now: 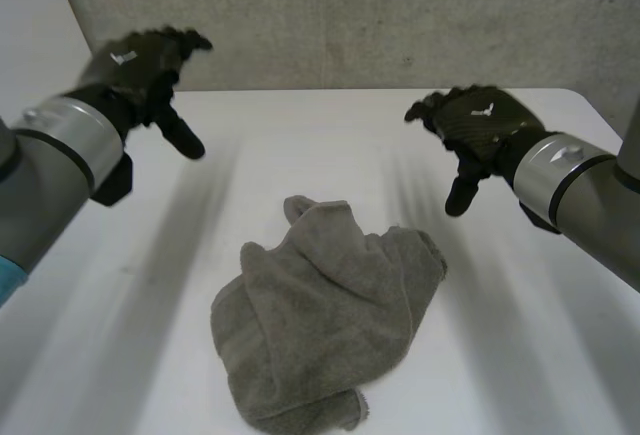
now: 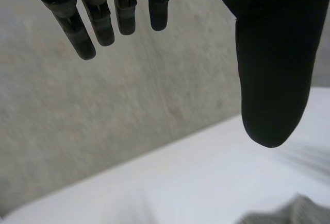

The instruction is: Fold the towel.

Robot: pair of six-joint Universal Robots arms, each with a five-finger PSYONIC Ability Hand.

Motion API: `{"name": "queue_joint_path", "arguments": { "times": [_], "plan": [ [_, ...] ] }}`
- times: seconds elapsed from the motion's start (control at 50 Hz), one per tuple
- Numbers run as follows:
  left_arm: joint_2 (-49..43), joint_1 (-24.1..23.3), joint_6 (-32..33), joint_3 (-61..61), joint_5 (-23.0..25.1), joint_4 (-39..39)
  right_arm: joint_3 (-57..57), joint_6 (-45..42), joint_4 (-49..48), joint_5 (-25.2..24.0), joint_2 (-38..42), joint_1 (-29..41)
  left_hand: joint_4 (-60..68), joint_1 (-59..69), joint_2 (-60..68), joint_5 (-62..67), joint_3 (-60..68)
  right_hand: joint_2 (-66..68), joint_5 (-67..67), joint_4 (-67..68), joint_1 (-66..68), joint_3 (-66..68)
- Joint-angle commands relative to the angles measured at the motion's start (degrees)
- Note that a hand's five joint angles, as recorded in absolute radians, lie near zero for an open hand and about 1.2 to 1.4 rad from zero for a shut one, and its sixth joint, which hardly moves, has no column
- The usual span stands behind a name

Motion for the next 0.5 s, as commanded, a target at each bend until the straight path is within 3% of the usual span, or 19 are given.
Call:
{"name": "queue_joint_path", "arguments": {
  "times": [0.02, 0.18, 0.3, 0.5],
  "plan": [
    [-7.23, -0.70, -0.10, -1.02, 1.42, -3.78, -1.23, -0.83, 2.74, -3.85, 5.34, -0.02, 4.05, 3.97, 4.07, 4.05, 4.05, 3.49, 2.29, 3.65, 1.76, 3.45],
    [-14.09, -0.87, -0.62, -4.71, 0.89, -1.43, -6.40, -4.60, 1.15, -10.79, 14.56, 0.76, 2.03, 1.95, 2.05, 2.03, 2.03, 3.49, 2.29, 3.65, 1.76, 3.45],
    [-17.00, -1.22, -0.98, -8.14, -0.25, 5.51, -17.37, -4.52, 1.76, -11.24, 24.23, 5.07, 3.87, 3.80, 3.89, 3.87, 3.87, 5.67, 4.46, 5.83, 3.93, 5.62],
    [-20.07, -3.59, -0.98, -10.96, -2.18, 9.13, -31.26, 0.39, 3.52, -10.63, 35.57, 7.71, 7.91, 7.84, 7.94, 7.92, 7.92, 14.08, 12.87, 14.24, 12.34, 14.03]
  ]
}}
